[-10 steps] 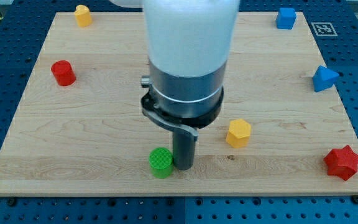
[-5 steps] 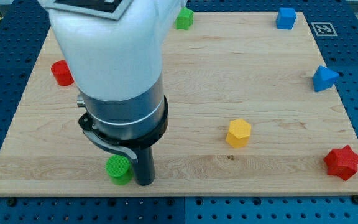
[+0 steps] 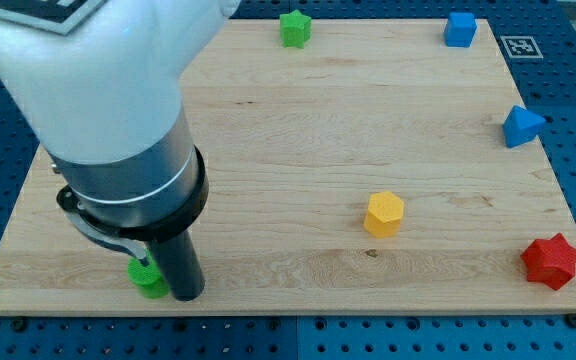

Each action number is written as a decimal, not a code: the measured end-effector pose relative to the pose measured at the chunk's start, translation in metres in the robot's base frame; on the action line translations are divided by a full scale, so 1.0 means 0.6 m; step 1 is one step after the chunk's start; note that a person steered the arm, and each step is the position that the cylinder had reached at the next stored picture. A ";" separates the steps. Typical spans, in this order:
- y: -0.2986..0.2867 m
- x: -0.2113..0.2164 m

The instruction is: Move the green circle to the bottom left

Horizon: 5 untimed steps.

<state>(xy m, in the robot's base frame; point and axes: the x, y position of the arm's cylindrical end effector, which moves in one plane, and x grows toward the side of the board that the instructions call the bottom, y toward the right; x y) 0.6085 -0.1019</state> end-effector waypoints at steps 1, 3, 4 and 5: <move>-0.017 -0.001; -0.093 -0.041; -0.096 -0.056; -0.096 -0.058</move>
<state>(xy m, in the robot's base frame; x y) 0.5737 -0.1597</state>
